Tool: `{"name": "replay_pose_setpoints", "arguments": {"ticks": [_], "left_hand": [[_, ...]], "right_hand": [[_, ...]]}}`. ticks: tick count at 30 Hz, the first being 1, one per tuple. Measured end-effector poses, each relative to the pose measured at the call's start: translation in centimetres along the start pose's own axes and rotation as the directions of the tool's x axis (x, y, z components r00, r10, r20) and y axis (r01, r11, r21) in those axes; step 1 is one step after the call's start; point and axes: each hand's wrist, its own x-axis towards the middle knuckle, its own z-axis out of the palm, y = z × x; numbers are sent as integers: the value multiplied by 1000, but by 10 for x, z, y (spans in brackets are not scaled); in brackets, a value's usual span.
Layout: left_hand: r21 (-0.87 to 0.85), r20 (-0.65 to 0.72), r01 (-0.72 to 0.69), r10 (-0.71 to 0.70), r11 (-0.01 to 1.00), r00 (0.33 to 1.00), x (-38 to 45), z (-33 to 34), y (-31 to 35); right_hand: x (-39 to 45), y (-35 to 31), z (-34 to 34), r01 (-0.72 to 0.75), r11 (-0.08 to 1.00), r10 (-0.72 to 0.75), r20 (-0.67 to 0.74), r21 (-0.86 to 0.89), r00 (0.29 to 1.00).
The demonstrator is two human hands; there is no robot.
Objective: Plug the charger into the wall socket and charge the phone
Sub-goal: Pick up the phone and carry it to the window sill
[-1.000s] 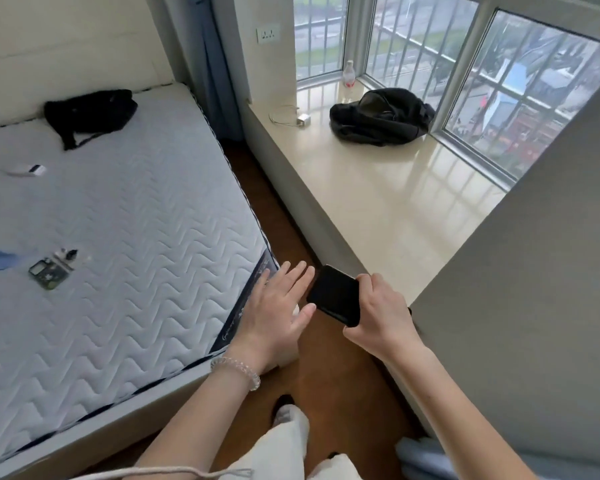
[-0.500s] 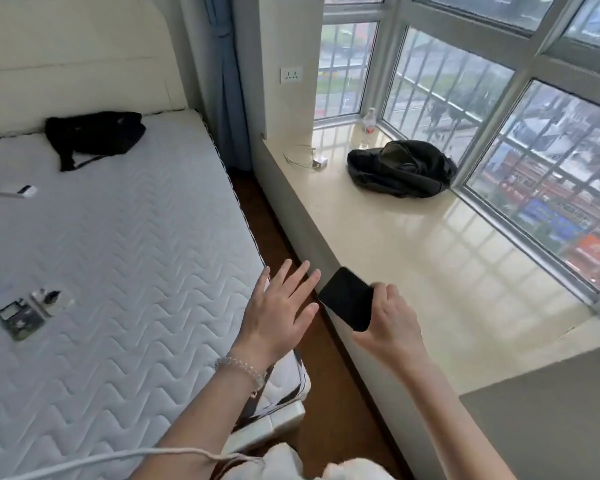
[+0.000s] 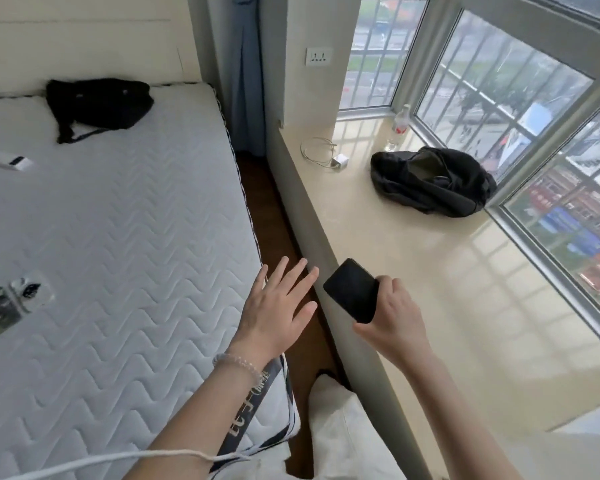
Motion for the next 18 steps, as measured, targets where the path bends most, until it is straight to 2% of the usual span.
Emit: {"name": "replay_pose_setpoints", "arguments": {"ticks": [9,18], "left_hand": [[-30,57,197,-195,980,979,118,11,-2],[-24,84,246,-243,969,966,217,19,-3]], "right_hand": [[153,44,12,93,995,-96,132,35,987],[254,77,13,125,990,-133,144,65,981]]}}
